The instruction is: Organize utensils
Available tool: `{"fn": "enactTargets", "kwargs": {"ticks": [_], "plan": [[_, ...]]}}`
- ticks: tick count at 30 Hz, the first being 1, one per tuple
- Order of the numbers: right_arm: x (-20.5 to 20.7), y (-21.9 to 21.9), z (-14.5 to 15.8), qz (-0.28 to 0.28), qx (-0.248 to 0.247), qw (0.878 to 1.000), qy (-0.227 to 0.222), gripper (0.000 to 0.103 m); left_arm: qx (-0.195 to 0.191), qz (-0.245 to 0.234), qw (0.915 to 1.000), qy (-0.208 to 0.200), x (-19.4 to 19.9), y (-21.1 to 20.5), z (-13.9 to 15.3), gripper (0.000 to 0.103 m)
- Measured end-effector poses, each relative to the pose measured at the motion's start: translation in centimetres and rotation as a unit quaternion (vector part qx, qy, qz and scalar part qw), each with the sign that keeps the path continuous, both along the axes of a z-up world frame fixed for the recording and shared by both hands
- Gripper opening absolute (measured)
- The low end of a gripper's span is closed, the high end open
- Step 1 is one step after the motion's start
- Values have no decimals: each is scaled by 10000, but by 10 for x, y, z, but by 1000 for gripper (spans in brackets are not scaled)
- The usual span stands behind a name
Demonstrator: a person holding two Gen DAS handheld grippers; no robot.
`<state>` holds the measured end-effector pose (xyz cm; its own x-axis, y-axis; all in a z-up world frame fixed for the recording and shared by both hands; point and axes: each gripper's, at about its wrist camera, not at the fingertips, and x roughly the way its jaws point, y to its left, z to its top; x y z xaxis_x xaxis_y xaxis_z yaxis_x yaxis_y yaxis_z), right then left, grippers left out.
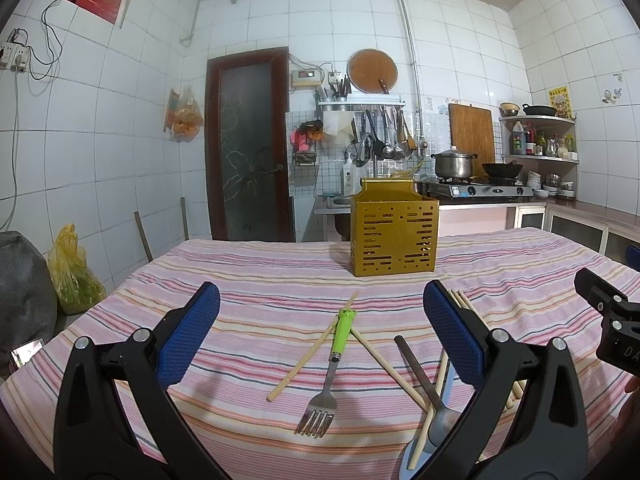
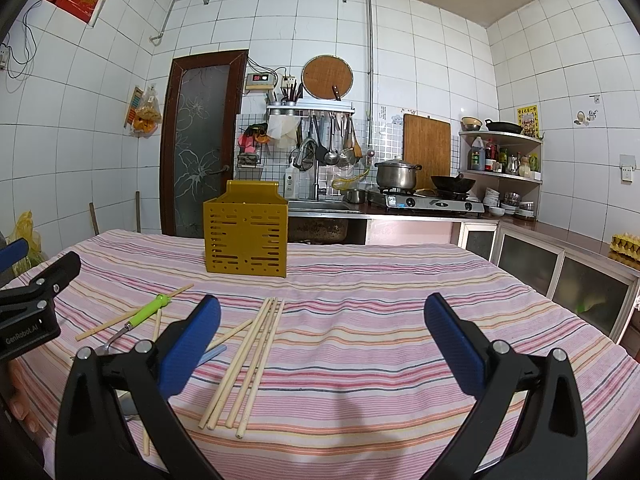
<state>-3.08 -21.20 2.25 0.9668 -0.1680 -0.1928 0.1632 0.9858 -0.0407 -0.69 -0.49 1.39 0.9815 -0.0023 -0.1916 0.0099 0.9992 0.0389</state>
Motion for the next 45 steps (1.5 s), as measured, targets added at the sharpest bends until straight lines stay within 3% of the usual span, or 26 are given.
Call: {"fn": "enactTargets", "kwargs": {"ticks": [38,42,45], "plan": [[-3,1,11,-5,-16,10000,-60,99,18,-168,9997,-173,-2,2,-2,98],[2,-2,9,33,39,9999,99,99,-51,-212,9997,-80,1,5,-3,98],[17,-8,6,153,217,9986,467,99,-78,-268,9994,197,11,6,-4,98]]}}
